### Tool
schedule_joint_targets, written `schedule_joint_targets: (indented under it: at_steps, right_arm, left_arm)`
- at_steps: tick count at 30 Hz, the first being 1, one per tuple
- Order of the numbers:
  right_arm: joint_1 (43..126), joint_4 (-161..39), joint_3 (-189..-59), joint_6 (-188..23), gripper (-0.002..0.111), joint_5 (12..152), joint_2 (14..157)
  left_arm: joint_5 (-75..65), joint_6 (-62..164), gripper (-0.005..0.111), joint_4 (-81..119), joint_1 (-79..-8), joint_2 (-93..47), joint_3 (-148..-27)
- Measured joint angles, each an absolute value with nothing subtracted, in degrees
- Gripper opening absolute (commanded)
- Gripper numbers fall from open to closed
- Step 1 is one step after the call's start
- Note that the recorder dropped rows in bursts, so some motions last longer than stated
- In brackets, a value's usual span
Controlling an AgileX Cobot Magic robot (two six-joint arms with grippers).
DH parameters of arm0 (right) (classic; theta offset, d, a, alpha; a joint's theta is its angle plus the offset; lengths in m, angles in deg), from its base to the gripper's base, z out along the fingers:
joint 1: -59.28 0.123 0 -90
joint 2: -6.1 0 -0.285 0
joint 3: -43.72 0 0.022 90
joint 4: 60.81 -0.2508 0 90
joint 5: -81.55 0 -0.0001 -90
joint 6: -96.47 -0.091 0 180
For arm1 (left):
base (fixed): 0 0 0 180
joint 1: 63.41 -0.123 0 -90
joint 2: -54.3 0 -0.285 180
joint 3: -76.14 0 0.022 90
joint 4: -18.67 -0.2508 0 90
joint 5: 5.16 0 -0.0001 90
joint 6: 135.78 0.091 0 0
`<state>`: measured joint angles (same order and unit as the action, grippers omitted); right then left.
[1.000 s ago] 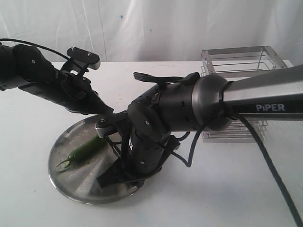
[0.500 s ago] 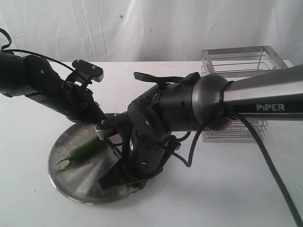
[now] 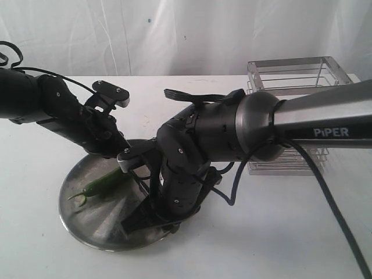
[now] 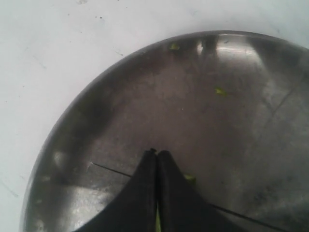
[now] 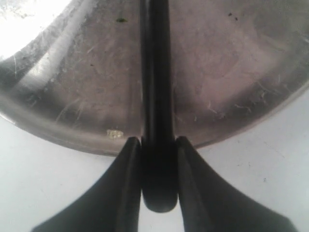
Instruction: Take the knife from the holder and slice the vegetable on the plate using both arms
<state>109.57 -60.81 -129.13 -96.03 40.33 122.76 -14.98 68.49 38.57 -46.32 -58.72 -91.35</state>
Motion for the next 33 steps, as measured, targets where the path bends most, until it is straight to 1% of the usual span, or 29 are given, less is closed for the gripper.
schedule_joint_targets:
  at_steps: [10,33]
  right_arm:
    - [109.6,-60.8,-128.9,-95.9,0.0,40.5,122.8]
    - [109.6,-60.8,-128.0,-95.6,0.0,42.0,124.4]
  left_arm:
    - [-15.0,68.5,0.0,37.7,-46.2,-61.8,-91.8]
    - [-13.4,67.1,0.0,37.3,-46.2,-62.1,-91.8]
